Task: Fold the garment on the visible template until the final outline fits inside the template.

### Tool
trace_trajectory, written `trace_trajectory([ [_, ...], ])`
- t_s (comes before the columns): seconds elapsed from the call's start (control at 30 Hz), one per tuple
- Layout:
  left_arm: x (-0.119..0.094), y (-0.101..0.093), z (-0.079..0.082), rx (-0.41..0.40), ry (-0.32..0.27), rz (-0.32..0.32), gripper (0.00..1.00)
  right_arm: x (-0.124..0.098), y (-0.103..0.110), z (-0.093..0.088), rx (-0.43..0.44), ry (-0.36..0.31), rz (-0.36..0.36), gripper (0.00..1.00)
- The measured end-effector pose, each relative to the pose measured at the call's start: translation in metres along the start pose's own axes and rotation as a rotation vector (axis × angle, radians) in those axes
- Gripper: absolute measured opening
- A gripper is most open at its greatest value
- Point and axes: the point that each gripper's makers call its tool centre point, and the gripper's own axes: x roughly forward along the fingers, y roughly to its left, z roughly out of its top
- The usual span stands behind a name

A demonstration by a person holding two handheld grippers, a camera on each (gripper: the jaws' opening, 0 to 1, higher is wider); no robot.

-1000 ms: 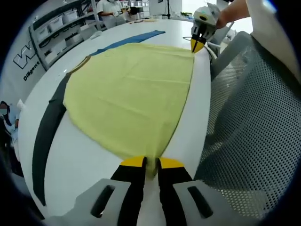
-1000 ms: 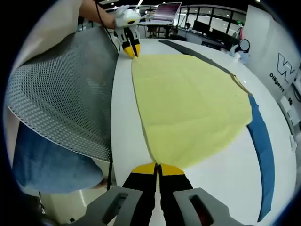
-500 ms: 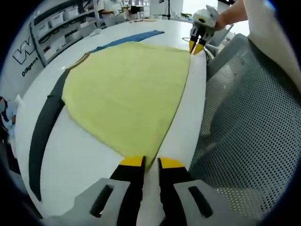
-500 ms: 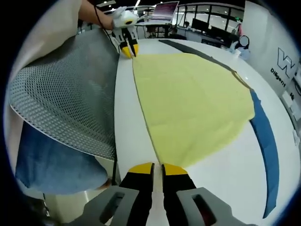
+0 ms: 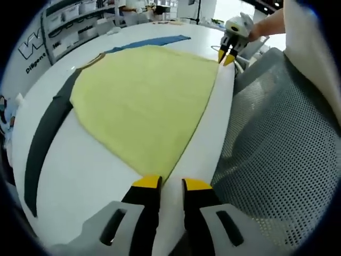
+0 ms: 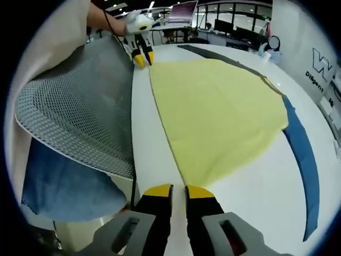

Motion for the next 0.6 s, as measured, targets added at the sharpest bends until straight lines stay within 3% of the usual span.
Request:
trace_trajectory([
  [0.17, -0.006, 0.006, 0.004, -0.048, -0.029, 0.013, 0.19, -0.008, -0.006, -0.001, 0.039, -0.019, -0.024, 0.04],
  [0.37, -0.015, 0.021, 0.021, -0.116, -0.132, 0.063, 0.27, -0.018, -0.023, -0.006, 0.117, -0.048, -0.079, 0.05],
  [0.6, -0.014, 0.029, 0.055, -0.232, -0.271, 0.098, 0.3, -0.038, -0.061, -0.015, 0.322, -0.124, -0.204, 0.06],
])
